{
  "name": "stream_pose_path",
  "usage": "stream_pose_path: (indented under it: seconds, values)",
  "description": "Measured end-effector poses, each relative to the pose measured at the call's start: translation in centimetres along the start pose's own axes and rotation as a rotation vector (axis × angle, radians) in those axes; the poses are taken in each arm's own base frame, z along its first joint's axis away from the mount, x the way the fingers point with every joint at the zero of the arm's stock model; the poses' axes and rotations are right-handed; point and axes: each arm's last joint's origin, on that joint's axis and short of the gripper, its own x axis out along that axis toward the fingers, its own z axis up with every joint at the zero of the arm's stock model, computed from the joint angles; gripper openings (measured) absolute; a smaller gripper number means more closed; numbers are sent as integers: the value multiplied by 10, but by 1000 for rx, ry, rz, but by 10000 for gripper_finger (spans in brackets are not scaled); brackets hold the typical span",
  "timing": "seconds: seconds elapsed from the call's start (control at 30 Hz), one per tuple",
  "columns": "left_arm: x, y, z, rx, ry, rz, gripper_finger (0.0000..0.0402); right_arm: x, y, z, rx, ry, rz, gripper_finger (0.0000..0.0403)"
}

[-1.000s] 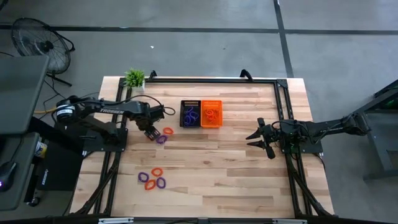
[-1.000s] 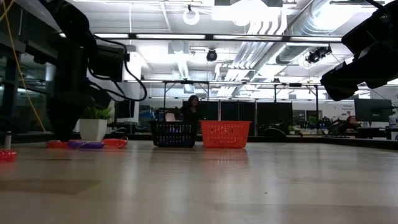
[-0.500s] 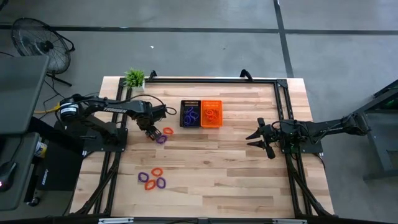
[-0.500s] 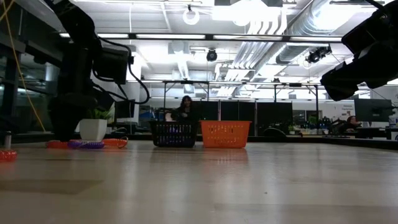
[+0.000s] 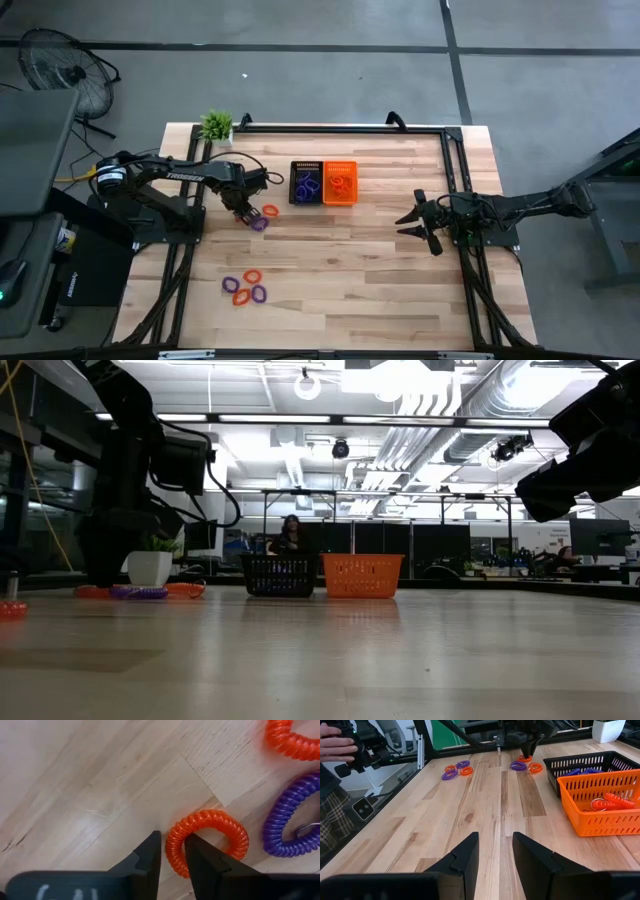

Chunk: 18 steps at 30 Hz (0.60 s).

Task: Sort spring keychains into baskets
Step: Put the orange spring keychain into the orange basket

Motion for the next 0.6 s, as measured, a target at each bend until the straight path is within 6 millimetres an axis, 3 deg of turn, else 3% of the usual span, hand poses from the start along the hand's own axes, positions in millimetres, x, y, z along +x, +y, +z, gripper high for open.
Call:
stream_pose_path:
  seconds: [0.6]
  values:
    - [-21,-9,16,20,-89,1,33,0,0,0,0,0,0,114]
